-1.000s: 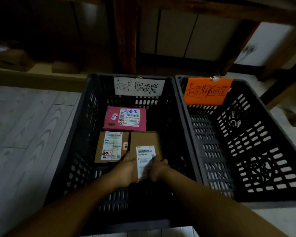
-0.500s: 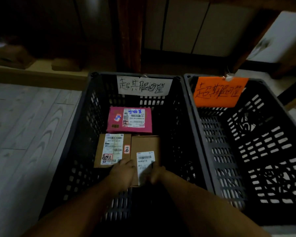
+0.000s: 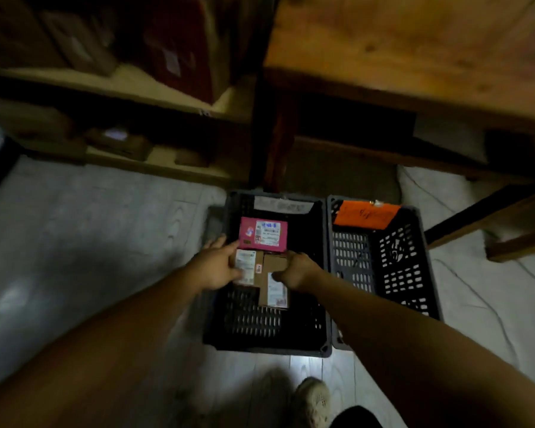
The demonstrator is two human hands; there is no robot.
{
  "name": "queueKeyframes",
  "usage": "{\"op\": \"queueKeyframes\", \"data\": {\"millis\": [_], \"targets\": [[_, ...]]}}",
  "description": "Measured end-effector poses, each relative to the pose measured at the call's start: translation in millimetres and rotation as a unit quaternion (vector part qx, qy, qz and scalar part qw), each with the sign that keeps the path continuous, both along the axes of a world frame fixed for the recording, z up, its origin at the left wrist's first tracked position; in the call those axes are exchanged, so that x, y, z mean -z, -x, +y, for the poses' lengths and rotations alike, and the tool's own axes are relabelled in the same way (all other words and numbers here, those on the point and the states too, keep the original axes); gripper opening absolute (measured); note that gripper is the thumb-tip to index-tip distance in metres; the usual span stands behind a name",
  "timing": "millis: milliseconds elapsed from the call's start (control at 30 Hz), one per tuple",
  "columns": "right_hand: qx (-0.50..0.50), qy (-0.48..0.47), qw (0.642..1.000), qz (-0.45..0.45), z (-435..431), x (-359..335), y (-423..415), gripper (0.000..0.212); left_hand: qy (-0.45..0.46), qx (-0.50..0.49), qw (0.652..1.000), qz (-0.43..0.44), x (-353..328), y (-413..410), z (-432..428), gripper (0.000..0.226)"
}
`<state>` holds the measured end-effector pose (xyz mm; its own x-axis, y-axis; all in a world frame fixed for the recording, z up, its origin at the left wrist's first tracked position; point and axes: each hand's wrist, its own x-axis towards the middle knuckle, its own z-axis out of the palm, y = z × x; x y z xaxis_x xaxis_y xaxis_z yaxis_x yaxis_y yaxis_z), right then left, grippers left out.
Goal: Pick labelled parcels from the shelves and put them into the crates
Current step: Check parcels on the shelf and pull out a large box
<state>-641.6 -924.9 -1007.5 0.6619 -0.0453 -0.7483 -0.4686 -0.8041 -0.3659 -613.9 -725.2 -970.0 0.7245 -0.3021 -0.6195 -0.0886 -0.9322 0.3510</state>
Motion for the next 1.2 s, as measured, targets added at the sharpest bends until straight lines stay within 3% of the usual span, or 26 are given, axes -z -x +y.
{"op": "queueKeyframes", "data": {"millis": [233, 433, 633, 767, 900, 1200], "targets": [[-0.052, -0.006, 0.993, -0.108, 84, -269, -23, 0.063, 0.044, -0.056, 0.996, -0.056, -221, -14, 93, 0.082], [-0.082, 0.017, 0.971, -0.225, 150, -418, -67, 0.075, 0.063, -0.073, 0.983, -0.154, -366, -55, 165, 0.08], [-0.101, 0.029, 0.944, -0.312, 191, -508, -120, 0.068, 0.1, -0.093, 0.968, -0.212, -477, -105, 214, 0.078], [-0.131, 0.062, 0.92, -0.365, 204, -550, -167, 0.076, 0.091, -0.071, 0.955, -0.273, -528, -149, 237, 0.077], [-0.128, 0.042, 0.895, -0.426, 211, -599, -223, 0.064, 0.074, -0.064, 0.945, -0.313, -579, -208, 256, 0.078], [-0.109, 0.038, 0.813, -0.571, 263, -717, -355, 0.077, 0.048, -0.106, 0.89, -0.441, -692, -326, 295, 0.082]]}}
